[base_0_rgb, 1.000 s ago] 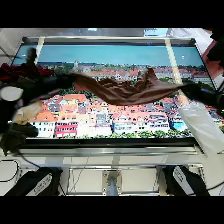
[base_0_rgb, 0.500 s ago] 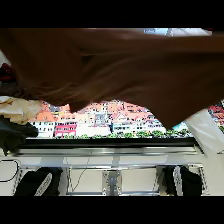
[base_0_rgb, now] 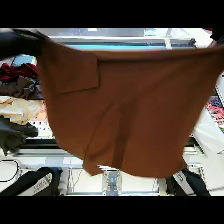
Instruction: Fold the shirts.
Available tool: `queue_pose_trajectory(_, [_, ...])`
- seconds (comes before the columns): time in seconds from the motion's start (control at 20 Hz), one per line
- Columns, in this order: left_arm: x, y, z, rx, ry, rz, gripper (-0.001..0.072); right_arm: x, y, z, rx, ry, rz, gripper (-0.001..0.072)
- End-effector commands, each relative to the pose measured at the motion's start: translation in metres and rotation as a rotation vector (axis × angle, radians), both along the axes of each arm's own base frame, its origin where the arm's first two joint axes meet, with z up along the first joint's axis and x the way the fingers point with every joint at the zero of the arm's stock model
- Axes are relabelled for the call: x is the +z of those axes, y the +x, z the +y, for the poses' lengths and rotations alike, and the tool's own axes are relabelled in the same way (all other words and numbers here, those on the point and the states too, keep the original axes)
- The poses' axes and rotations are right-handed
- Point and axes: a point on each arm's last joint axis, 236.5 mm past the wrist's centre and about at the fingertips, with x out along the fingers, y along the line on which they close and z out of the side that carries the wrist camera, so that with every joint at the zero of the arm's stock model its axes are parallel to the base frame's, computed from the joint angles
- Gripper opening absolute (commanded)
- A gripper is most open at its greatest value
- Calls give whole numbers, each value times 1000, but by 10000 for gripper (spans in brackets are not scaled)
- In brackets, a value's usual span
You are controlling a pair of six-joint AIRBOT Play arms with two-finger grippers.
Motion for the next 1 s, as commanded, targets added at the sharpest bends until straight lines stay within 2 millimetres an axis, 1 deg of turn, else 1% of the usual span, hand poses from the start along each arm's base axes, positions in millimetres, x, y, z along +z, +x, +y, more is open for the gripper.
queue_pose_trajectory(0.0, [-148, 61, -5, -9, 16, 335, 9, -160, 52, 11, 85, 118, 313, 31])
queue_pose_trajectory(0.05, [-184, 76, -6, -1, 11, 390, 9, -198, 67, 11, 58, 135, 354, 31])
queue_pose_trajectory(0.15, [-239, 97, -5, 21, 9, 455, 9, -252, 96, 10, -6, 138, 380, 31])
queue_pose_trajectory(0.2, [-258, 105, -4, 34, 7, 468, 9, -269, 109, 11, -29, 131, 379, 31])
queue_pose_trajectory(0.25, [-272, 114, -2, 49, 5, 468, 9, -282, 122, 10, -58, 118, 367, 31])
queue_pose_trajectory(0.3, [-280, 121, -1, 64, 3, 456, 9, -290, 132, 8, -85, 104, 347, 31])
queue_pose_trajectory(0.35, [-281, 128, 1, 77, 0, 435, 9, -294, 142, 5, -113, 90, 321, 31])
queue_pose_trajectory(0.4, [-276, 135, 3, 91, -4, 401, 9, -294, 148, 1, -137, 78, 295, 31])
queue_pose_trajectory(0.45, [-269, 141, 4, 99, -6, 370, 9, -289, 152, -5, -160, 72, 269, 31])
queue_pose_trajectory(0.55, [-253, 149, 4, 102, -11, 328, 9, -278, 155, -6, -144, 58, 259, 31])
queue_pose_trajectory(0.65, [-244, 149, 2, 88, -10, 329, 9, -270, 154, 6, -78, 48, 286, 31])
queue_pose_trajectory(0.7, [-246, 143, 1, 73, -1, 359, 9, -269, 151, 13, -40, 38, 309, 31])
queue_pose_trajectory(0.75, [-253, 133, 0, 59, 14, 405, 9, -271, 144, 22, 2, 44, 347, 31])
queue_pose_trajectory(0.8, [-265, 120, 5, 62, 43, 475, 9, -276, 136, 31, 44, 51, 391, 31])
queue_pose_trajectory(0.85, [-276, 108, 14, 81, 83, 540, 9, -285, 125, 39, 87, 48, 444, 31])
queue_pose_trajectory(0.9, [-285, 96, 27, 109, 137, 601, 9, -295, 111, 44, 130, 19, 506, 31])
queue_pose_trajectory(0.95, [-293, 88, 40, 136, 185, 642, 9, -305, 98, 44, 156, -13, 565, 31])
